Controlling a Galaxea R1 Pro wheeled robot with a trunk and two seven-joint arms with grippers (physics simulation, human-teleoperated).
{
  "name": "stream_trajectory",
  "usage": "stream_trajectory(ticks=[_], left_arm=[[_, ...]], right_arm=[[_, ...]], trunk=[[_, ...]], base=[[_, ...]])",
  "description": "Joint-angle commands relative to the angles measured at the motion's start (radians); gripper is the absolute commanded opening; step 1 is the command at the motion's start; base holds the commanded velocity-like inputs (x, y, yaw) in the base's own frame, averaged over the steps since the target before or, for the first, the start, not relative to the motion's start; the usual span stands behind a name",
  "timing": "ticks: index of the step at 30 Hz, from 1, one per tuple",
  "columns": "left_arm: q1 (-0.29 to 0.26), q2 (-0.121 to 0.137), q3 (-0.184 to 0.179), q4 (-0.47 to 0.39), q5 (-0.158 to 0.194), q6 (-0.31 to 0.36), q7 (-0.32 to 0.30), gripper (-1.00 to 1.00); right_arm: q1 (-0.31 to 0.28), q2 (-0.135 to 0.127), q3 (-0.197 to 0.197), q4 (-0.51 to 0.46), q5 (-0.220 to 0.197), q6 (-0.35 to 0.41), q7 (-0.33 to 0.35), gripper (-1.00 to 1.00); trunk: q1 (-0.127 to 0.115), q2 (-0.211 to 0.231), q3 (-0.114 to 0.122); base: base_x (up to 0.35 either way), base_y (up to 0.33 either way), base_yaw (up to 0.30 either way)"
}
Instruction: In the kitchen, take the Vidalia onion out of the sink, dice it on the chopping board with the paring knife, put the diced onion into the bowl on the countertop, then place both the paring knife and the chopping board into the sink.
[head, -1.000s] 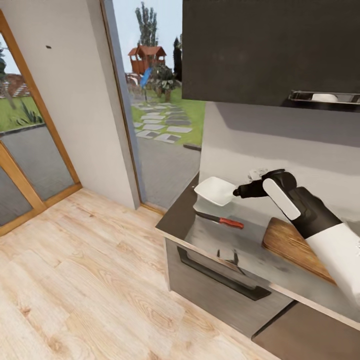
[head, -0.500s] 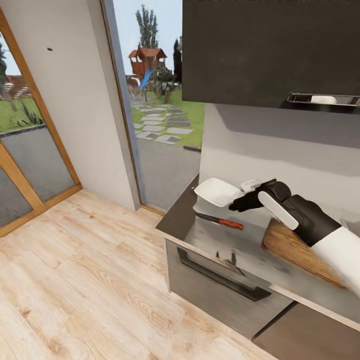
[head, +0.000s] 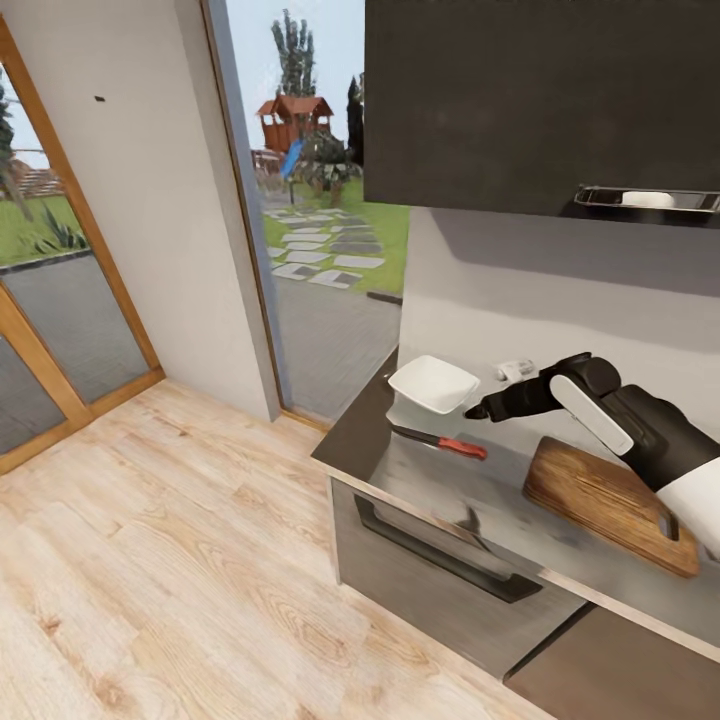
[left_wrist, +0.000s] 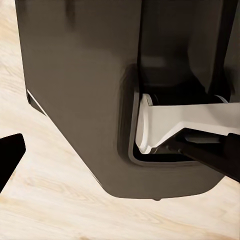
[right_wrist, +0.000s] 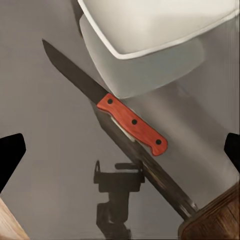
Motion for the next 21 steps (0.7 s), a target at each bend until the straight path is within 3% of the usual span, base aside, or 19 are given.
stream_trajectory(ticks=[1,21], left_arm=[[0.0,0.0,0.0,0.0,0.003,-0.003,0.0,1.0],[0.0,0.0,0.0,0.0,0.003,-0.002,0.001,1.0]], right_arm=[[-0.002,-0.002,0.003,-0.001,0.006,0.002,0.008,1.0],[-0.002,-0.012,0.007,0.001,0.006,0.002,0.01,1.0]], trunk=[[0.001,-0.002,-0.002],[0.001,-0.002,-0.002]], base=[[0.0,0.0,0.0],[0.0,0.0,0.0]])
